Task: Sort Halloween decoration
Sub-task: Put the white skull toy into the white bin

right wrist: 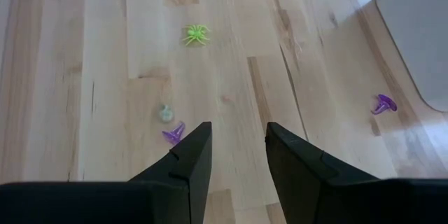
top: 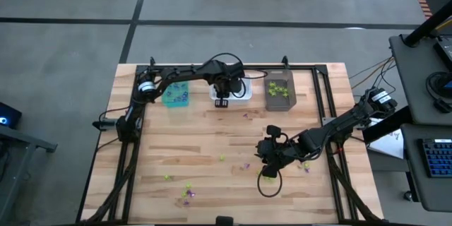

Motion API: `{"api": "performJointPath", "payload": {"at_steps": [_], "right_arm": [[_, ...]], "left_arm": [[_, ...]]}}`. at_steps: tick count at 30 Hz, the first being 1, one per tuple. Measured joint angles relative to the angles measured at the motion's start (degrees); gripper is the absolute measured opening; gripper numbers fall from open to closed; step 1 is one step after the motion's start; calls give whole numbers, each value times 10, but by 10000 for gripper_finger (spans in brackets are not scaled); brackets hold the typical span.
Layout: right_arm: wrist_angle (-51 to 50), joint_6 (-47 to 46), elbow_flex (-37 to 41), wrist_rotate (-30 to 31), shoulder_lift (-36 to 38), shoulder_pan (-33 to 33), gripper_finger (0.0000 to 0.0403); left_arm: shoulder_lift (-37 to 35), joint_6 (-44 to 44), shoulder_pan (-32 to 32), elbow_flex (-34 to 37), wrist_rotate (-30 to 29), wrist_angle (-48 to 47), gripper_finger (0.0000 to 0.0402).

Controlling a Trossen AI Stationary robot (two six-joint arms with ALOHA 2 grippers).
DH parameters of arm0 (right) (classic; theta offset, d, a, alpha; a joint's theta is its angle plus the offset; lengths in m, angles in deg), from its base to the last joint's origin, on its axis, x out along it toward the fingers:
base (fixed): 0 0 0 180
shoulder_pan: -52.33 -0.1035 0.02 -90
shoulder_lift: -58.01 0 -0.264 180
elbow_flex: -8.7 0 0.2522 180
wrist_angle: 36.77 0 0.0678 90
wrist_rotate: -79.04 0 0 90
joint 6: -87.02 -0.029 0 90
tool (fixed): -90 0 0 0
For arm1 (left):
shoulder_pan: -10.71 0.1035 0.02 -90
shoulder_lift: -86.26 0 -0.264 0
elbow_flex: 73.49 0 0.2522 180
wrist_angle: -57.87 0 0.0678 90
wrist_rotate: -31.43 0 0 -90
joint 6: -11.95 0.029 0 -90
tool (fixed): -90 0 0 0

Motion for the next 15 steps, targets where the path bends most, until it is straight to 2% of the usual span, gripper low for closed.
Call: {"api": "performJointPath", "payload": {"at_steps": [4, 15], "right_arm": [[0, 0, 0, 0, 0, 0, 128], [1, 0, 0, 0, 0, 0, 127]], "left_arm": [[0, -1, 0, 0, 0, 2, 54], [-1, -9, 0, -17, -5, -13, 123]]}}
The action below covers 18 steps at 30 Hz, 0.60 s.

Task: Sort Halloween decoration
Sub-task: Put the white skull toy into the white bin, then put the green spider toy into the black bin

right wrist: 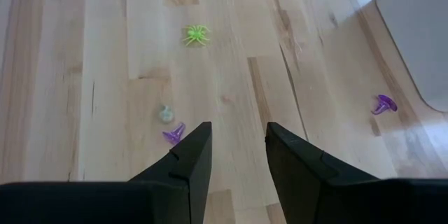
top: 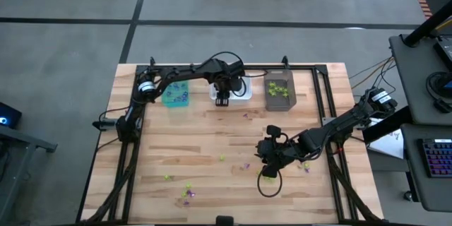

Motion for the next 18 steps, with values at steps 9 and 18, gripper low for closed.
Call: {"api": "performJointPath", "payload": {"at_steps": [9, 18], "right_arm": [[-1, -73, 0, -3, 0, 0, 127], [-7, -219, 0, -106, 0, 0, 128]], "left_arm": [[-7, -61, 2, -116, 156, -68, 129], [-49, -143, -24, -158, 203, -77, 109]]}}
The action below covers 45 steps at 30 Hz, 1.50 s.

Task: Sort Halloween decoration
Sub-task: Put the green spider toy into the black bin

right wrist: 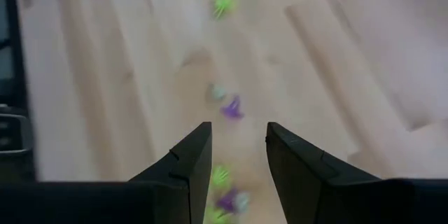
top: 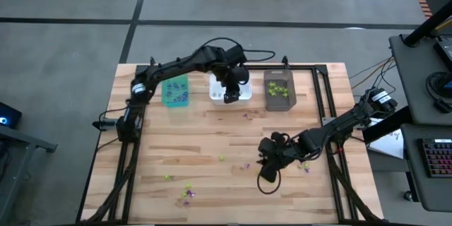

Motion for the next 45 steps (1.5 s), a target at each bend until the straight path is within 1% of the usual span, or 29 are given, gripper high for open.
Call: {"api": "performJointPath", "payload": {"at_steps": [3, 7, 9, 13, 16, 20, 23, 27, 31, 33, 37, 39, 41, 43, 45], "right_arm": [[0, -39, 0, -30, 0, -2, 127], [-1, -81, 0, -46, 0, -12, 127], [-1, -105, 0, -48, 0, -18, 127], [-1, -147, 0, -50, -3, -30, 127], [-2, -171, 0, -54, -6, -33, 127], [-13, -202, 0, -74, -11, -33, 127], [-18, -216, 0, -91, -18, -33, 127], [-18, -225, 0, -108, -27, -33, 127], [-33, -225, 0, -113, -39, -35, 127], [-46, -211, 0, -117, -47, -38, 127], [-55, -140, 0, -120, -57, -49, 127], [-54, -104, 0, -120, -62, -54, 125], [-53, -48, 0, -117, -65, -62, 122], [-55, -2, 0, -89, -68, -77, 120], [-57, 27, 0, -32, -70, -93, 117]], "left_arm": [[-30, -16, -15, 17, -9, 8, 104], [-71, -32, -44, 60, -69, 41, 97], [-100, -34, -62, 95, -76, 73, 94], [-165, -63, -99, 183, -84, 154, 92], [-213, -79, -133, 261, -125, 222, 91], [-271, -91, -185, 357, -184, 313, 91], [-303, -95, -221, 420, -209, 371, 91], [-331, -101, -265, 500, -231, 479, 91], [-338, -105, -301, 571, -231, 598, 91], [-334, -107, -317, 601, -231, 665, 91], [-310, -111, -348, 643, -239, 804, 91], [-289, -111, -360, 656, -246, 852, 91], [-266, -106, -369, 657, -253, 893, 91], [-241, -99, -375, 655, -270, 914, 91], [-221, -92, -379, 652, -285, 918, 91]]}}
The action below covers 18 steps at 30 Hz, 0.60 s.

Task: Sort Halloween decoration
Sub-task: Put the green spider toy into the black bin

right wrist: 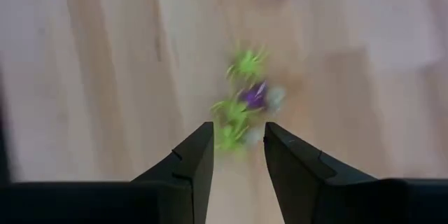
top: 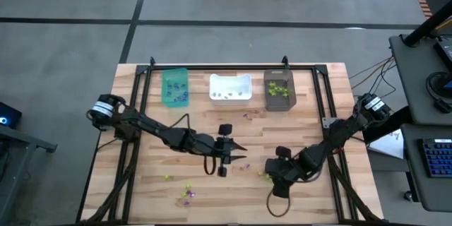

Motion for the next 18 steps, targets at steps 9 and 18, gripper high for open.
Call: {"api": "performJointPath", "payload": {"at_steps": [9, 18], "right_arm": [[24, 24, 0, 140, -20, -33, 120], [86, 11, 0, 133, -71, -32, 184]], "left_arm": [[30, -18, 0, -7, -16, 6, 91], [27, -18, -1, -7, -16, 9, 91]]}}
